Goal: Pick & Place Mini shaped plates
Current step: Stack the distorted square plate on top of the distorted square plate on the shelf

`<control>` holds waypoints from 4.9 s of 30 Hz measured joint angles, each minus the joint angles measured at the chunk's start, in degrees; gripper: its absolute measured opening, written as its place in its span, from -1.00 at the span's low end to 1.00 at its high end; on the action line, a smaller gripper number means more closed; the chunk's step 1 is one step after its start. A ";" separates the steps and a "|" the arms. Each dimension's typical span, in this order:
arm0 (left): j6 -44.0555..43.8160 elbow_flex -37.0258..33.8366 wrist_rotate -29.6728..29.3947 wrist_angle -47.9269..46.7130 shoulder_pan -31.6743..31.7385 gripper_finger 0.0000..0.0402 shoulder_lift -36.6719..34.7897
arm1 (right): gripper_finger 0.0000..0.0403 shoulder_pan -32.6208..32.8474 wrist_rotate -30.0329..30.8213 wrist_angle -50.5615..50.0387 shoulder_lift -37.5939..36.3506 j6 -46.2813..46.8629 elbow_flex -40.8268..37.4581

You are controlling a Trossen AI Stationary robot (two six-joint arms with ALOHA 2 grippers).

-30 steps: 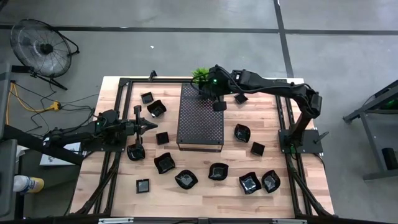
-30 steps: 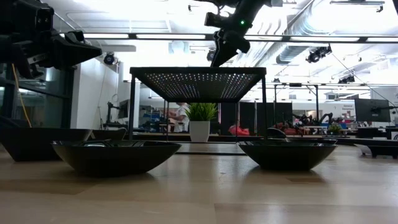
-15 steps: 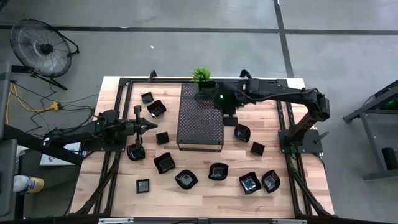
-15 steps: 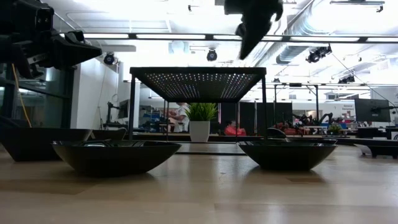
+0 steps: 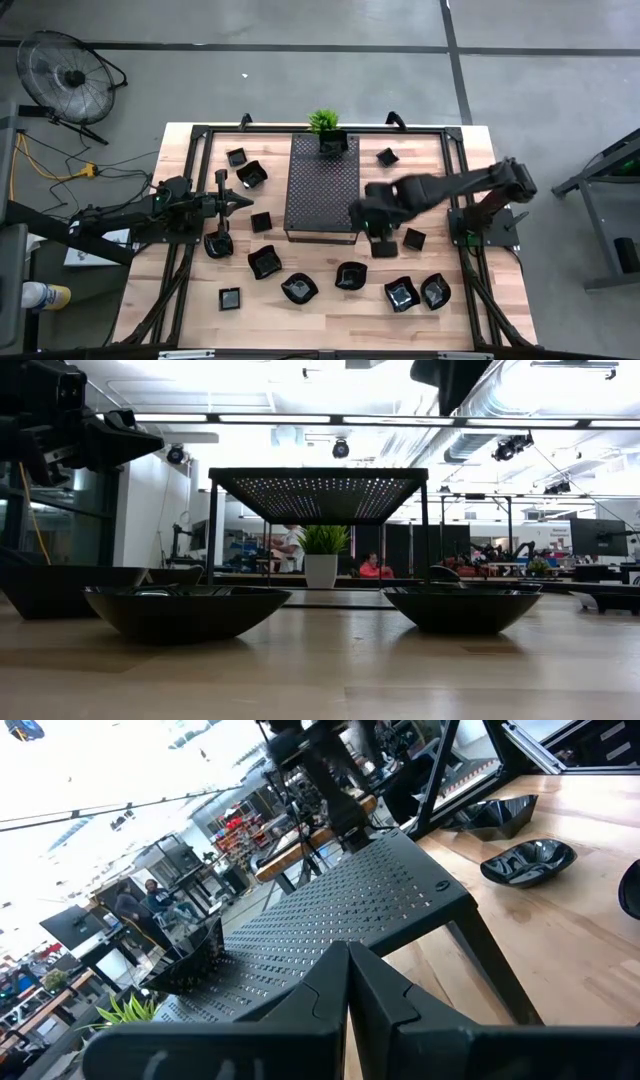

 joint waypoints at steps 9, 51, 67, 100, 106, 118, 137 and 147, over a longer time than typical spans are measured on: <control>0.00 -0.01 0.00 0.00 -0.02 -0.99 0.01 | -0.59 14.82 7.70 -0.62 1.17 10.16 0.00; 0.00 0.00 0.00 0.00 0.00 -0.99 0.02 | -0.41 40.29 3.59 6.49 17.18 39.88 -9.82; 0.00 0.01 0.00 0.00 -0.02 -0.99 0.02 | -0.19 40.19 6.71 15.77 16.85 35.18 -16.58; 0.00 0.01 0.00 0.00 0.00 -0.99 0.02 | -0.55 40.07 3.80 16.40 16.41 33.79 -17.62; 0.00 0.00 0.00 0.00 -0.02 -0.99 0.01 | -0.69 40.07 3.61 16.41 16.41 33.77 -17.62; 0.00 0.00 0.00 0.00 0.00 -0.99 0.01 | -0.98 39.81 3.46 16.35 16.39 32.69 -17.62; 0.00 0.00 0.00 0.00 -0.02 -0.99 0.02 | -1.00 34.61 5.74 6.20 16.37 26.34 -9.94; 0.00 0.01 0.00 0.00 -0.02 -0.99 0.01 | -1.00 31.84 10.79 -9.39 16.41 23.40 0.14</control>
